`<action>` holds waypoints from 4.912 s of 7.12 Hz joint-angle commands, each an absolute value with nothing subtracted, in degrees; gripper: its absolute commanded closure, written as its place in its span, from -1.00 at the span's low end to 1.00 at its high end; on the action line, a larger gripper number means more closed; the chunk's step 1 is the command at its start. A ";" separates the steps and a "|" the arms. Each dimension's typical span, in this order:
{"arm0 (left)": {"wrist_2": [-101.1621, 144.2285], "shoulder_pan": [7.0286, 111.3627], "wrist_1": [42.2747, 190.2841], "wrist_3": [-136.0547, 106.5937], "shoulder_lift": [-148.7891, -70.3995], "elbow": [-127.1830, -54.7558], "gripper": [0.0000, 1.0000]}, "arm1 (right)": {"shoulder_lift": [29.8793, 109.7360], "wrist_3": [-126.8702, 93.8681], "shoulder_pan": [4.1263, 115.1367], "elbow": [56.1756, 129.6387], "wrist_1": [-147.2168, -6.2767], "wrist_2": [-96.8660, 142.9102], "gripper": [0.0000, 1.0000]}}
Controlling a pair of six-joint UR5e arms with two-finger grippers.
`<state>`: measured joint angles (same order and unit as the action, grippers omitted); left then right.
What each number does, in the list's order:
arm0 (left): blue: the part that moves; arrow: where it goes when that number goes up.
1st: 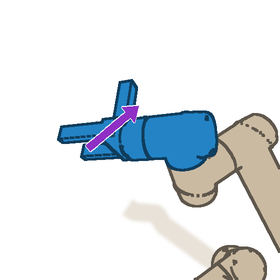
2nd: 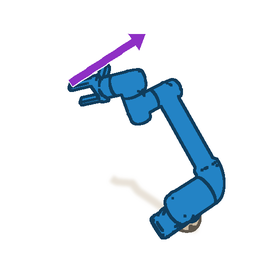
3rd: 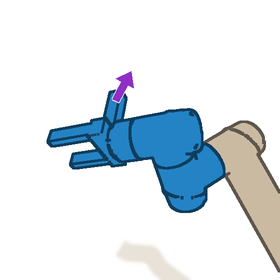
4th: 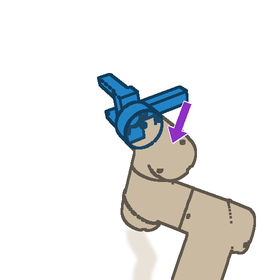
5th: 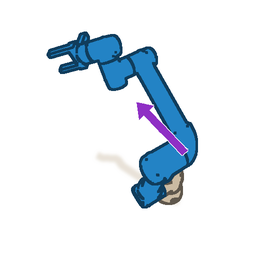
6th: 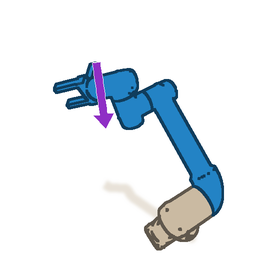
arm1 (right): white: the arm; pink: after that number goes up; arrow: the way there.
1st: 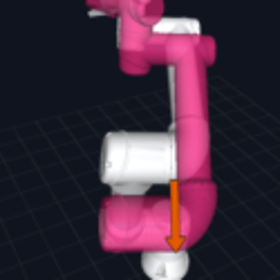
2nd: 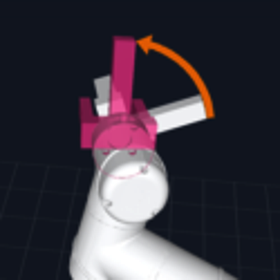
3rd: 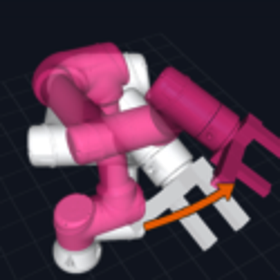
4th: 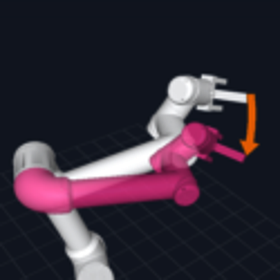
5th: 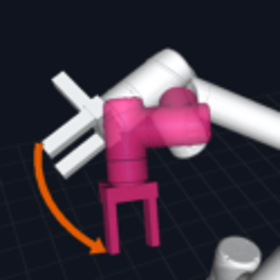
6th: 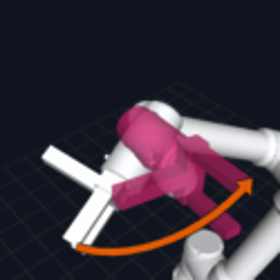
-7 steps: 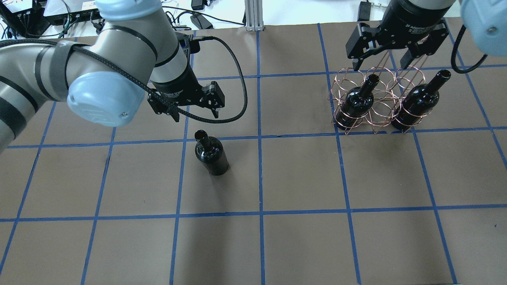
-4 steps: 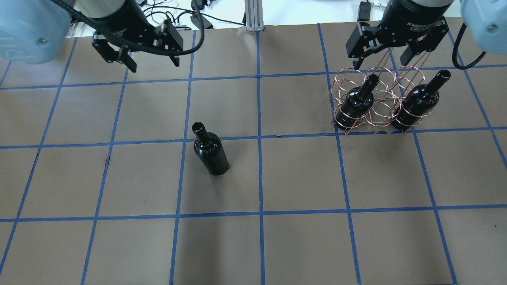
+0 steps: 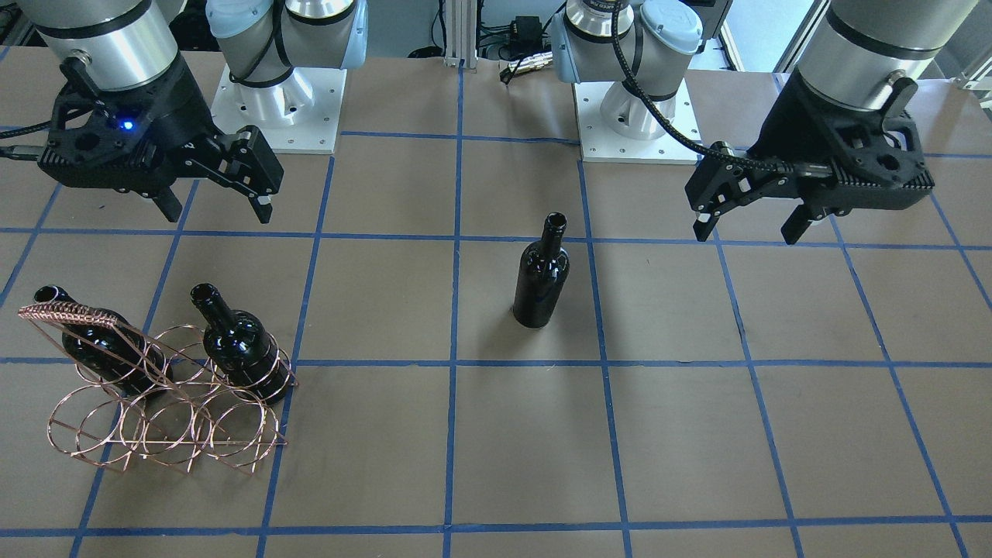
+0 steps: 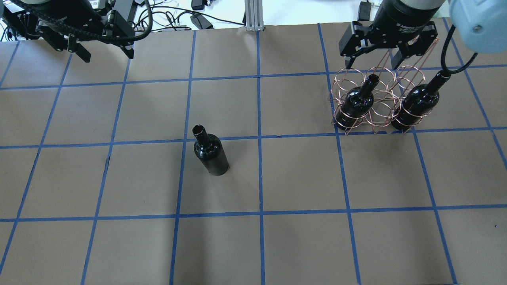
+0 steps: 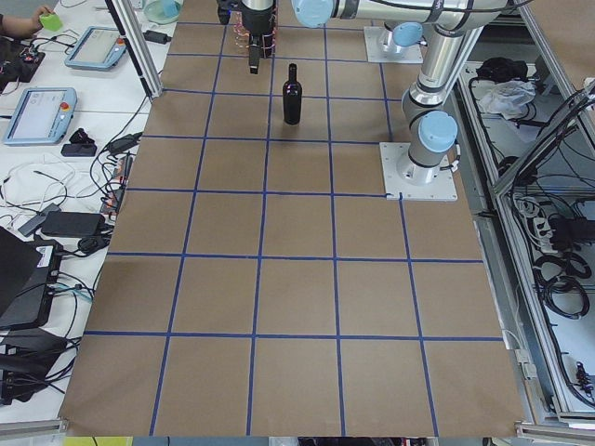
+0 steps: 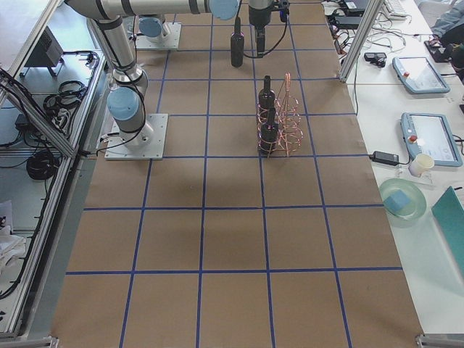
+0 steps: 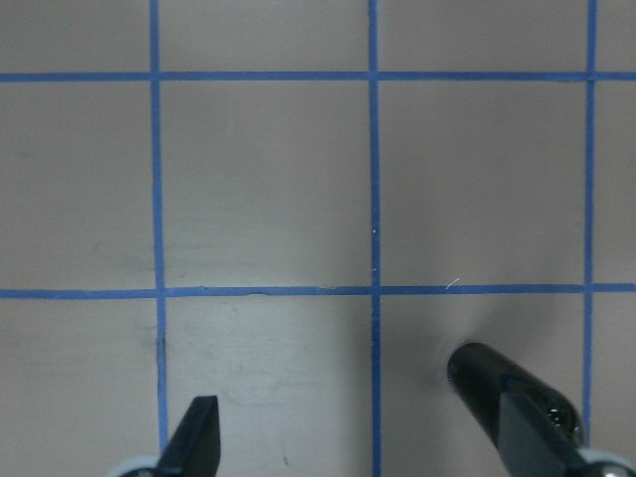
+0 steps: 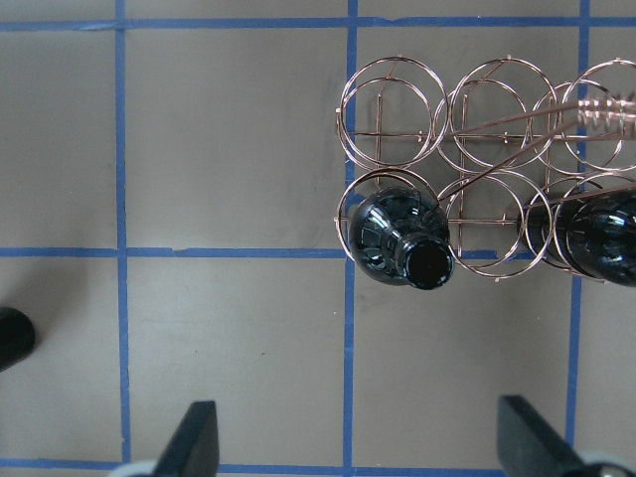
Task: Place wine into wine basket
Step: 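Move the right gripper from the wire rack over the standing bottle, then lower the right gripper and close it on the bottle's neck, then lift the bottle with the right gripper and carry it toward the wire rack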
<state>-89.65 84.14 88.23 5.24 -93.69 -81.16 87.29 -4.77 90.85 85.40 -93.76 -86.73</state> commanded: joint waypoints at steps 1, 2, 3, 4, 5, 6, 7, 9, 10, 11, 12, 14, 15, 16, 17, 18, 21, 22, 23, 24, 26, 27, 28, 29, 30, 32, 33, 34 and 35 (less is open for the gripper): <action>-93.52 83.59 88.50 5.45 -92.82 -82.43 -1.00 | 82.91 -19.17 99.61 81.59 -96.06 -87.00 -1.00; -93.78 83.24 88.42 6.15 -92.55 -83.14 -1.00 | 79.66 -26.12 103.67 78.17 -96.06 -87.45 -1.00; -93.95 82.97 89.03 7.11 -91.33 -83.41 -1.00 | 77.37 -32.46 106.93 76.31 -96.59 -87.45 -1.00; -93.17 82.88 89.03 7.29 -90.80 -83.58 -1.00 | 76.39 -37.91 110.01 76.12 -97.20 -88.50 -1.00; -93.25 82.88 89.12 7.29 -90.53 -83.67 -1.00 | 74.81 -43.45 112.56 76.03 -99.90 -88.68 -1.00; -93.43 82.79 89.12 7.29 -90.35 -83.58 -1.00 | 72.97 -49.51 115.72 76.03 -101.93 -88.77 -1.00; -93.34 82.88 89.12 7.29 -90.00 -83.67 -1.00 | 70.77 -53.66 118.80 76.03 -104.30 -88.94 -1.00; -93.16 82.79 89.12 7.21 -89.82 -83.67 -1.00 | 68.13 -57.63 121.36 75.76 -106.96 -88.86 -1.00; -92.38 82.71 89.21 7.21 -89.82 -83.67 -1.00 | 67.16 -58.61 123.29 75.76 -107.75 -89.03 -1.00; -92.37 82.71 89.21 7.21 -89.82 -83.67 -1.00 | 66.71 -57.67 123.83 76.20 -106.88 -89.03 -1.00; -92.29 82.71 89.12 7.21 -89.82 -83.67 -1.00 | 66.62 -58.18 124.01 76.29 -106.35 -88.95 -1.00; -92.37 82.71 89.12 7.21 -89.82 -83.58 -1.00 | 66.71 -57.48 124.01 76.90 -102.77 -89.03 -0.89; -92.37 82.71 89.12 7.21 -89.74 -83.67 -1.00 | 66.71 -58.09 124.88 77.08 -102.05 -88.86 -0.81; -92.29 82.71 89.21 7.21 -89.74 -83.67 -1.00 | 66.53 -58.18 125.07 76.99 -102.22 -88.86 -0.72; -92.55 82.71 90.08 7.21 -89.13 -83.58 -1.00 | 66.53 -58.27 125.07 76.99 -102.65 -88.86 -0.72; -92.46 82.71 90.70 7.21 -88.95 -83.67 -1.00 | 66.62 -58.45 125.07 76.99 -102.57 -88.94 -0.70; -92.20 82.71 90.79 7.21 -88.95 -83.67 -1.00 | 66.45 -58.54 125.07 77.08 -102.57 -87.89 -0.06; -92.20 82.71 90.79 7.21 -88.95 -83.67 -1.00 | 66.18 -58.36 125.07 77.08 -102.57 -87.80 0.04; -92.20 82.71 90.79 7.21 -88.95 -83.67 -1.00 | 65.92 -58.27 125.07 77.08 -102.48 -87.72 0.20; -91.41 82.71 90.79 7.21 -88.95 -83.67 -1.00 | 65.92 -57.84 125.07 77.08 -102.48 -87.71 0.44; -90.97 82.71 90.79 7.21 -88.95 -83.67 -1.00 | 66.00 -57.66 125.07 77.08 -102.57 -87.80 0.55; -91.14 82.71 90.79 7.21 -88.95 -83.67 -1.00 | 66.53 -57.74 124.98 77.08 -102.39 -87.89 0.55; -91.23 82.71 90.79 7.21 -88.95 -83.67 -1.00 | 67.66 -57.48 124.63 76.99 -102.22 -87.98 0.65; -91.06 82.71 90.79 7.21 -88.95 -83.67 -1.00 | 68.63 -54.35 123.41 76.99 -101.61 -88.59 0.66; -91.05 82.71 90.79 7.21 -88.95 -83.67 -1.00 | 70.73 -51.88 121.48 77.17 -98.38 -88.68 0.66; -90.88 82.62 90.79 7.21 -88.95 -83.67 -1.00 | 76.52 -41.28 115.61 79.96 -91.35 -88.24 0.66; -91.23 82.62 90.79 7.29 -88.95 -83.67 -1.00 | 80.47 -33.30 112.44 84.33 -90.88 -88.76 0.67; -91.23 82.70 90.79 7.21 -88.95 -83.67 -1.00 | 84.60 -26.18 108.50 87.77 -88.70 -89.12 0.67; -91.14 82.71 90.79 7.21 -88.86 -83.67 -1.00 | 87.86 -16.27 103.32 89.37 -85.64 -89.30 0.71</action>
<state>-91.17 82.67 90.79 7.23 -88.92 -83.67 83.48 -27.20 109.01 86.48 -88.87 -89.01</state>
